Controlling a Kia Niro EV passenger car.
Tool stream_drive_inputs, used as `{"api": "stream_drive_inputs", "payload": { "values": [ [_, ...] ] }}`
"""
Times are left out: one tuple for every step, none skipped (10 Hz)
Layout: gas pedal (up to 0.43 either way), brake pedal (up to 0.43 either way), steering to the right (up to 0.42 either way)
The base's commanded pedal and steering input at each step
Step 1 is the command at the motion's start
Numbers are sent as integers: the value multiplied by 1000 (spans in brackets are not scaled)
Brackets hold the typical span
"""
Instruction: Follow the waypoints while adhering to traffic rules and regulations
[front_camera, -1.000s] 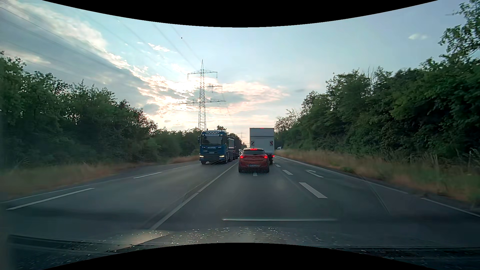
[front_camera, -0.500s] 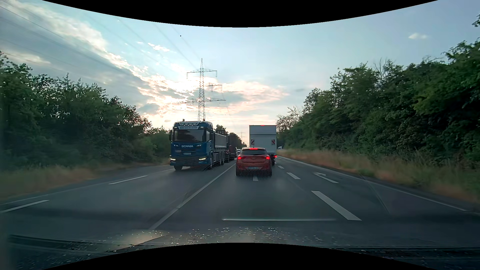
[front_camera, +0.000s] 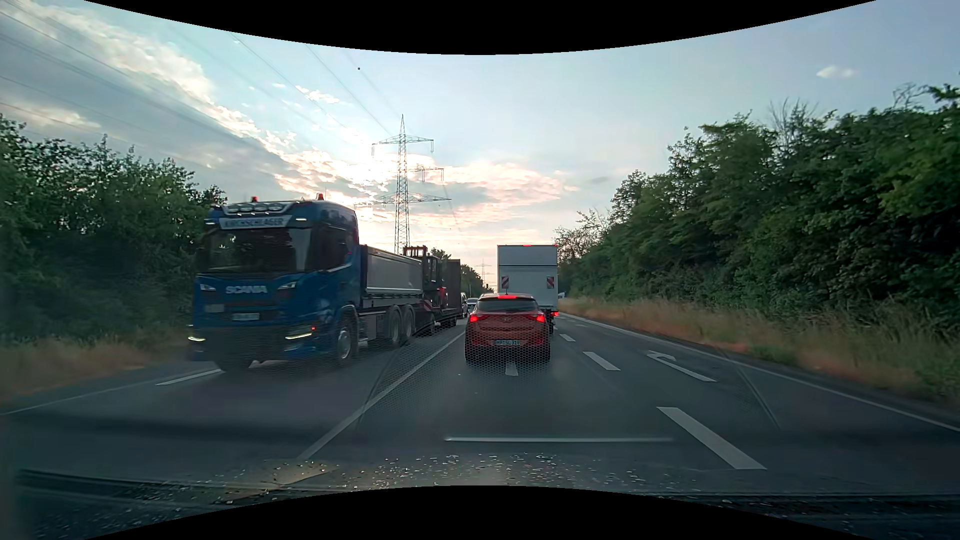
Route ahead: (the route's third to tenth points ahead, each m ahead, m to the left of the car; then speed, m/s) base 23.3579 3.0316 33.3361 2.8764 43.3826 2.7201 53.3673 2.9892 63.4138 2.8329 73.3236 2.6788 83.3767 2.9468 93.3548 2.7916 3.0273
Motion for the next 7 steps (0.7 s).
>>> {"api": "stream_drive_inputs", "payload": {
  "values": [
    [0, 232, -5],
    [0, 232, -5],
    [0, 238, -5],
    [0, 238, -5],
    [0, 238, -5],
    [0, 238, -5],
    [0, 244, -5]
  ]
}}
